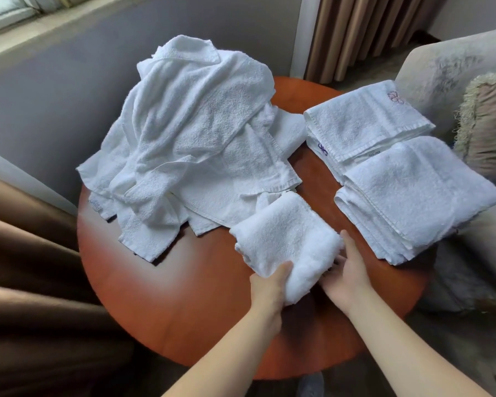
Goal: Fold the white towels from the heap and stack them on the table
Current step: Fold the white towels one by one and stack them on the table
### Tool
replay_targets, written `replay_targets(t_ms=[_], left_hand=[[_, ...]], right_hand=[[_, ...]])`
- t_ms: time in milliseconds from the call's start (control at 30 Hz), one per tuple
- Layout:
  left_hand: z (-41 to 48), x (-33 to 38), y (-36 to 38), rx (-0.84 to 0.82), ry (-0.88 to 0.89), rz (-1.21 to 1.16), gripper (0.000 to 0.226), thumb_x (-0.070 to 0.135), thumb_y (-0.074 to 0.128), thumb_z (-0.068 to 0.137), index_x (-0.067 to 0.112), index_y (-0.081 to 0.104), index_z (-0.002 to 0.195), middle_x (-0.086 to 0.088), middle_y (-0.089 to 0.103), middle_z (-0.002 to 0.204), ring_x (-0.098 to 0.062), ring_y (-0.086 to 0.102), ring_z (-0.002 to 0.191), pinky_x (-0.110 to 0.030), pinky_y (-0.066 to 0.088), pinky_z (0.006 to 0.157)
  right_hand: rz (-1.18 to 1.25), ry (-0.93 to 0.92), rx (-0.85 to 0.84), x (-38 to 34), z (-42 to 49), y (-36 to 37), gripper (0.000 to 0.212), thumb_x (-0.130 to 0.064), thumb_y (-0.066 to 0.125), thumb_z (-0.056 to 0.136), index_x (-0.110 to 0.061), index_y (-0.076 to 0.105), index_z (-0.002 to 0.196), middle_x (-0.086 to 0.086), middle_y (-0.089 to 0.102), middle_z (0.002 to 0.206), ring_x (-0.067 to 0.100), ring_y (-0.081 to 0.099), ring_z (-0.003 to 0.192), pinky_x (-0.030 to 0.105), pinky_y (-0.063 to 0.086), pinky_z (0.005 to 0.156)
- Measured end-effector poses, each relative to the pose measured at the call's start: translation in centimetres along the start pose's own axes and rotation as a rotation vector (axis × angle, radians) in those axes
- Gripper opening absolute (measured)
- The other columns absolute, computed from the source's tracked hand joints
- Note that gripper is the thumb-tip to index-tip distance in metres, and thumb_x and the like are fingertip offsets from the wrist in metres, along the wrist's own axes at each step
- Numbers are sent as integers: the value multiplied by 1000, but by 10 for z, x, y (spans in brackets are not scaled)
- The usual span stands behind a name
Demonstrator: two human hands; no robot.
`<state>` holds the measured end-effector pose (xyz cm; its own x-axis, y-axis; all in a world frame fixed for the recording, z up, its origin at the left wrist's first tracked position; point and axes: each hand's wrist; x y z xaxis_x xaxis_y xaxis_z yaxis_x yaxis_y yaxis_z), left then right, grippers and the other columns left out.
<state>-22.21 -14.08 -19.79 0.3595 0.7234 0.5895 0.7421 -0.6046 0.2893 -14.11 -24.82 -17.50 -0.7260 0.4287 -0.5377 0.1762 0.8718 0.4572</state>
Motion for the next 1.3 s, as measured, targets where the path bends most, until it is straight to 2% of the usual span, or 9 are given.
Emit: replay_targets(t_ms=[100,233,367,533,667,767,933,1167,1300], left_hand=[[0,-13,16,37,67,87,76,38,80,53,13,50,118,-3,70,106,-20,71,93,-42,58,83],[4,-16,27,-28,102,201,68,29,81,65,11,49,123,-3,68,111,-17,69,97,-32,57,82],[7,-19,38,-101,64,257,60,16,80,67,8,54,121,-6,71,107,-19,70,94,-31,57,78],[2,-6,52,36,-2,283,101,41,81,62,13,26,143,3,59,104,-15,63,90,-33,54,82],[3,8,63,170,148,250,96,37,80,75,12,21,146,2,46,119,-18,55,108,-41,48,96],[1,15,66,331,433,559,84,34,78,75,9,32,141,-4,37,138,-22,37,130,-36,32,110],[1,18,68,289,1047,989,58,30,58,79,7,48,132,-10,48,136,-26,40,129,-35,28,109],[28,13,67,166,1126,1597,61,36,39,84,12,49,138,-13,46,146,-36,44,134,-52,36,106],[34,7,51,54,910,1702,77,57,11,85,23,17,154,-4,14,161,-28,10,149,-46,10,118]], right_hand=[[-75,-31,-57,4,-2,0,54,-52,59,84,-10,63,117,13,71,109,28,67,103,44,50,92],[-216,-116,228,2,10,-9,60,-4,80,68,-3,56,123,15,71,105,31,70,92,42,56,80],[-134,-195,371,-12,13,-22,75,4,80,64,-12,46,129,11,66,110,29,67,93,46,54,88],[-190,-320,517,-21,9,-38,84,-10,86,66,-16,41,136,2,60,121,19,62,101,35,51,86],[-409,-355,627,-25,-4,-40,74,-36,85,68,-13,43,124,-3,52,108,17,52,93,31,40,79],[-708,-558,741,-25,-16,-42,61,-41,83,68,-11,41,101,-1,48,94,25,50,89,32,35,75],[-1242,-1345,449,-28,-9,-36,32,-34,63,76,-5,53,87,11,55,87,28,50,88,35,38,80],[-1882,-1133,234,-35,24,-31,55,-37,39,86,-8,57,130,19,51,140,40,46,130,50,36,108],[-2086,-926,192,-25,29,-51,63,-47,34,89,-13,50,139,14,42,148,34,39,137,42,19,111]])
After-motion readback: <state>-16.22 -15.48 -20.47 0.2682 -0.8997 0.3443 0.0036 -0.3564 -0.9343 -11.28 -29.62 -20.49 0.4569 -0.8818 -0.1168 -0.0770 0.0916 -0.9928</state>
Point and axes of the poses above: each hand's wrist, its own z-axis towards the middle knuckle, its own y-axis out of the palm, x = y × z
